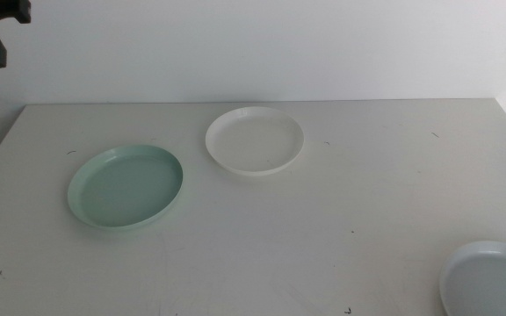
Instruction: Stack the three bowls on top of each other.
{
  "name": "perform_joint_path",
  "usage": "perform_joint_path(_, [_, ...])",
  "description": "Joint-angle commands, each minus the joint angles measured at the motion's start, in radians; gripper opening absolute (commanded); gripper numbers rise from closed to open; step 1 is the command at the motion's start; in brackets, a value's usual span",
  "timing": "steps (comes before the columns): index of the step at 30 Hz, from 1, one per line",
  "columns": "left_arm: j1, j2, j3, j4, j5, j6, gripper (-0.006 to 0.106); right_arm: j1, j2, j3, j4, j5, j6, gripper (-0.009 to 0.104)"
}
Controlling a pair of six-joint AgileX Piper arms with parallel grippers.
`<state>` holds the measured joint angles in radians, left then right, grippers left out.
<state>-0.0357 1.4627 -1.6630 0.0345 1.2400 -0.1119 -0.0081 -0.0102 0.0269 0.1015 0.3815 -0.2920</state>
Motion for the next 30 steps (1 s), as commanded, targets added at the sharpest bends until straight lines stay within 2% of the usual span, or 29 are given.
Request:
perform_joint_path(1, [-0.005, -0.012, -0.033, 0.033, -0.07, -0.022, 0.021, -0.008, -0.027, -0.005, -0.01, -0.061, -0.014, 0.045])
perform_joint_path(4, [-0.005, 0.004, -0.033, 0.041, -0.08, -0.022, 0.021, -0.008, -0.027, -0.005, -0.01, -0.061, -0.014, 0.045])
perform_joint_path(11, [0.014, 0.035, -0.034, -0.008, -0.061, -0.009, 0.021, -0.008, -0.027, -0.005, -0.01, -0.061, -0.014, 0.045])
perform_joint_path(18, [0.148, 0.105, -0.049, -0.221, -0.032, 0.125, 0.021, -0.008, -0.027, -0.005, -0.01, -0.061, -0.014, 0.045])
perform_joint_path(23, [0.187, 0.166, -0.049, -0.245, -0.044, 0.191, 0.021, -0.008, -0.027, -0.005, -0.01, -0.061, -0.014, 0.045])
perform_joint_path(26, [0.187, 0.214, -0.049, -0.228, -0.056, 0.202, 0.026, -0.008, -0.027, -0.005, -0.01, -0.061, -0.014, 0.045])
perform_joint_path(30, [0.187, 0.285, -0.049, -0.227, -0.088, 0.242, 0.044, -0.008, -0.027, -0.005, -0.01, -0.061, -0.014, 0.045])
